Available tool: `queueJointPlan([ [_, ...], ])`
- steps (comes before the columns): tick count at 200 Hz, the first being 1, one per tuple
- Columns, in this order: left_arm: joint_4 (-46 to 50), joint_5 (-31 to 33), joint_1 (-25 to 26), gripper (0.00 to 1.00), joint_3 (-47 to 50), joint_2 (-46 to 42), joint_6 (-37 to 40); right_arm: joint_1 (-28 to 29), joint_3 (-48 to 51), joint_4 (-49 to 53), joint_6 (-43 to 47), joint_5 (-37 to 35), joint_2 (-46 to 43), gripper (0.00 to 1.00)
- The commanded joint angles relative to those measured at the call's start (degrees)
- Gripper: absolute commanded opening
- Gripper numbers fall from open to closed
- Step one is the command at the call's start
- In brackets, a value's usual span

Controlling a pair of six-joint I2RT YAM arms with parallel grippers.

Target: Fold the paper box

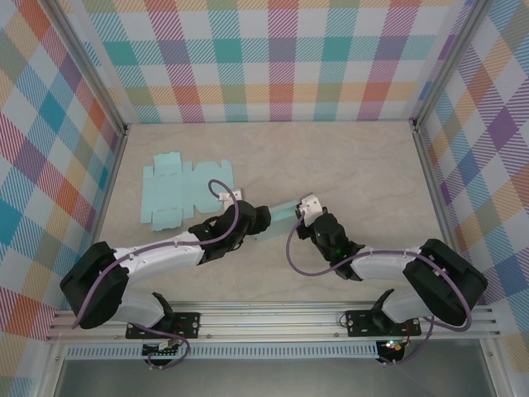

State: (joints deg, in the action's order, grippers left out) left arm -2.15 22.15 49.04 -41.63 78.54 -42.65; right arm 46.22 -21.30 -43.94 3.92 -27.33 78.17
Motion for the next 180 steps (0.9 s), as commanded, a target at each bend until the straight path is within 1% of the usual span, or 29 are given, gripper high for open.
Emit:
queueJointPlan([
  [1, -2.08, -0.58, 0.43, 0.82, 2.99, 1.41, -1.22, 0.39, 0.07, 3.64, 0.21, 1.40, -1.98, 0.08],
  [37, -3.06, 1.84, 1.89, 0.77, 4.65, 2.70, -2.12, 0.36, 0.11, 7.20, -1.04, 1.90, -5.55, 0.17],
  [41, -3.26, 2.08, 2.11, 0.75, 4.90, 2.77, -2.29, 0.37, 0.12, 7.37, -1.10, 1.97, -6.07, 0.18],
  [45, -3.49, 2.35, 2.19, 0.75, 5.16, 2.90, -2.41, 0.39, 0.12, 7.38, -1.26, 2.12, -6.58, 0.19],
  [84, -5.38, 4.80, 3.73, 0.73, 6.98, 3.96, -3.72, 0.35, -1.29, 17.35, -3.79, 3.62, -13.60, 0.31],
  [106, -5.59, 6.10, 4.48, 0.73, 7.26, 4.68, -3.81, 0.28, -4.58, 25.92, -7.58, 3.36, -17.11, 0.40],
  [121, -5.75, 6.59, 4.95, 0.72, 7.51, 5.23, -3.84, 0.28, -8.66, 33.72, -12.43, 2.44, -18.35, 0.46],
  [125, -5.83, 6.66, 4.93, 0.70, 7.64, 5.34, -3.86, 0.28, -10.06, 36.12, -13.94, 1.81, -18.37, 0.47],
  [132, -5.94, 6.82, 5.09, 0.69, 7.78, 5.57, -4.06, 0.26, -12.15, 40.01, -16.22, 1.31, -18.32, 0.48],
  [153, -5.93, 7.08, 5.45, 0.68, 8.32, 6.22, -4.49, 0.04, -18.57, 49.89, -22.50, 1.12, -16.92, 0.56],
  [159, -5.93, 7.11, 5.53, 0.68, 8.45, 6.39, -4.73, -0.21, -20.46, 52.40, -23.77, 1.50, -16.04, 0.58],
  [165, -5.93, 7.15, 5.63, 0.65, 8.58, 6.56, -4.80, -0.60, -22.57, 55.33, -25.35, 1.86, -14.95, 0.61],
  [180, -5.66, 7.32, 5.80, 0.64, 8.70, 6.89, -5.01, -1.66, -26.60, 60.59, -27.81, 3.55, -12.22, 0.65],
])
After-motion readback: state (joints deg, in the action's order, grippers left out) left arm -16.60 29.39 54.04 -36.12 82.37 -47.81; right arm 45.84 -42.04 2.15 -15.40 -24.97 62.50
